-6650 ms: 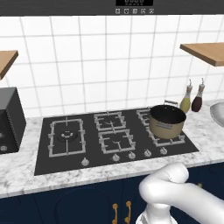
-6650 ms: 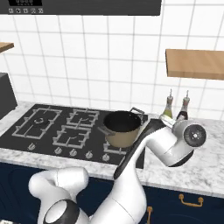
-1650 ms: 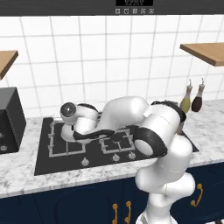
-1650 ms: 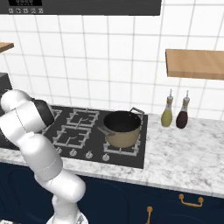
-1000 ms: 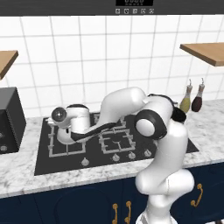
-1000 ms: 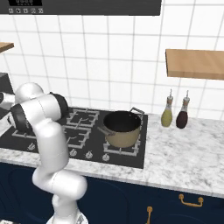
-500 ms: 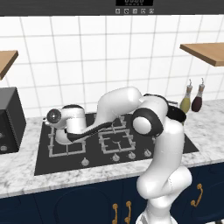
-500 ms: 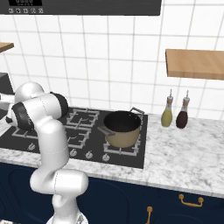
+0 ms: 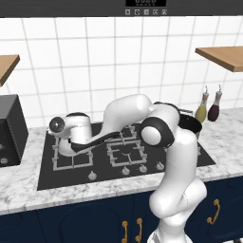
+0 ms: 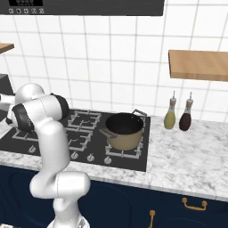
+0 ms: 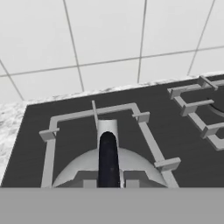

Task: Pick the kettle from the counter and place it on a stove burner. Then turn the burner on.

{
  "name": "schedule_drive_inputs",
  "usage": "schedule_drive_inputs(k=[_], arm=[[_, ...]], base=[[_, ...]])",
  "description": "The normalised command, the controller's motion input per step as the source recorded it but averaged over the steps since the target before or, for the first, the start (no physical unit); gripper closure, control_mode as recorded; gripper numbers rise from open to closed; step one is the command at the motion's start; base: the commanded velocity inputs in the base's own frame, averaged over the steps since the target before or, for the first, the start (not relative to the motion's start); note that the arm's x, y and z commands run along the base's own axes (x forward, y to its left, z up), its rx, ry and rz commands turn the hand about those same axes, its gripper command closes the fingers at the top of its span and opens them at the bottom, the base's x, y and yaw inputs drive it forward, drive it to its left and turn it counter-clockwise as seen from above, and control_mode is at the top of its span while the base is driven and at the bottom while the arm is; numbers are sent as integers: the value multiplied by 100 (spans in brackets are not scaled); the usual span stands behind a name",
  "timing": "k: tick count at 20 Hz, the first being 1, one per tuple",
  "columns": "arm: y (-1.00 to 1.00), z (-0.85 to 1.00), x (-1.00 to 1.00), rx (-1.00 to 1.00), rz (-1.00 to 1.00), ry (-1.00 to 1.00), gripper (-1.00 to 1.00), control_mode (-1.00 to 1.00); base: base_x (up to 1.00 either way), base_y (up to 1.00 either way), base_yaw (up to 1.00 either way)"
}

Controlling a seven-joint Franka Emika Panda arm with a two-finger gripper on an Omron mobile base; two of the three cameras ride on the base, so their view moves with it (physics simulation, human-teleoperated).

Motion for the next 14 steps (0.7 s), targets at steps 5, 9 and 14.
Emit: schedule_drive_inputs(k=[5,9,14], arm=[[0,2,-1,0,0,0,-100,-100],[0,32,0,3,0,2,-100,-100],[-2,79,-34,4,0,16,-100,-100]], base=[[0,0,0],[0,0,0],[0,0,0]])
